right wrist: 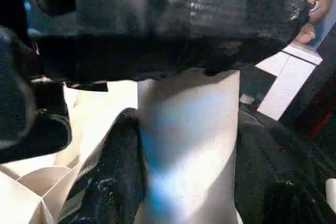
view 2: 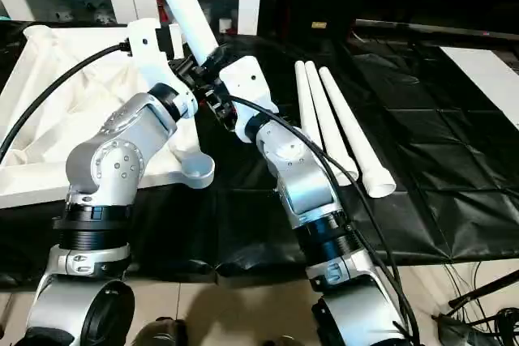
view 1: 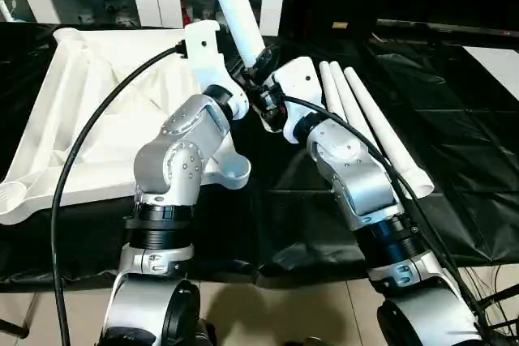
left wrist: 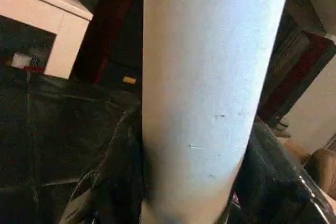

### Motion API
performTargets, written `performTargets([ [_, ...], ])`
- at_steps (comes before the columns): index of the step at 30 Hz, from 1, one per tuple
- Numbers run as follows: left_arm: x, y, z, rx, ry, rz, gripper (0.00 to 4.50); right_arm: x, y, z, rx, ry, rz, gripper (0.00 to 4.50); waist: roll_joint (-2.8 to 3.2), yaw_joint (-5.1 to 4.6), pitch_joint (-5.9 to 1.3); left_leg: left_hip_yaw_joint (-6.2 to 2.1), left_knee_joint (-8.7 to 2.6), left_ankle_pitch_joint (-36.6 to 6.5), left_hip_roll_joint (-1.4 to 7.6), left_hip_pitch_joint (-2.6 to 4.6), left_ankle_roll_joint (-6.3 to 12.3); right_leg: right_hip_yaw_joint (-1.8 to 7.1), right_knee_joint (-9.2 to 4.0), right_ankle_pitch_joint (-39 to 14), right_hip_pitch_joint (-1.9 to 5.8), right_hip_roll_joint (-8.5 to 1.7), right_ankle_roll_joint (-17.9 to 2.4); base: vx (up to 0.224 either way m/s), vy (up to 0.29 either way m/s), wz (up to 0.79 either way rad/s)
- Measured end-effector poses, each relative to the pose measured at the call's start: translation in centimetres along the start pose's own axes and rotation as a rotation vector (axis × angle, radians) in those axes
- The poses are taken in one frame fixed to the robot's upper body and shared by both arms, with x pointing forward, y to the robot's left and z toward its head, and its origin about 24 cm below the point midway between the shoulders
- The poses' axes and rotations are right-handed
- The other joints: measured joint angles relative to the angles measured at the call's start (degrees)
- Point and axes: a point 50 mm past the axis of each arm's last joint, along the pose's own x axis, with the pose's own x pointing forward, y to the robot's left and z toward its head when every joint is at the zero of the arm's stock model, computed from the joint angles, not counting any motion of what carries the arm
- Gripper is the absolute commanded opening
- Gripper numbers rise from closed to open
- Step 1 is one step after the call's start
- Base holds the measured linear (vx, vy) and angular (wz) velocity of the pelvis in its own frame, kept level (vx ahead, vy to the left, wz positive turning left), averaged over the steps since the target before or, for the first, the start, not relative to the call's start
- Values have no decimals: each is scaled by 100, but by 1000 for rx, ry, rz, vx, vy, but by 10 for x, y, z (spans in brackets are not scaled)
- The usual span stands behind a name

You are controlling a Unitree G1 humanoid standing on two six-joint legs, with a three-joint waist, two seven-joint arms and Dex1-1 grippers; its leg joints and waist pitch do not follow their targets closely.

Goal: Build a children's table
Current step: Pick table leg

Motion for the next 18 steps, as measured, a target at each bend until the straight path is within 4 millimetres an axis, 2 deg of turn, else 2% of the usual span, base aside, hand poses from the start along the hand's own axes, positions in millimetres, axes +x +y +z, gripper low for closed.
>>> performTargets([
  [5,-3,10,5,21,-6,-5,197,-2,3,5,101,-51,102,299,0,-11,0,-1,-4,0,0,1,0,-2,0,0,-1,0,0,0,0,0],
  [10,-11,18,14,102,41,-139,197,-14,-10,5,172,-53,281,342,0,16,0,-1,-1,0,0,1,0,0,0,5,2,0,-8,0,0,0],
  [14,-19,12,17,125,131,-321,197,-25,-22,0,204,10,407,372,0,48,0,0,1,0,-1,0,0,0,0,7,5,-1,-12,0,0,0],
  [18,-30,3,22,158,205,-526,197,-40,-34,-4,274,81,560,374,1,31,0,1,-1,0,-1,5,0,0,4,8,3,-1,-13,0,0,0],
])
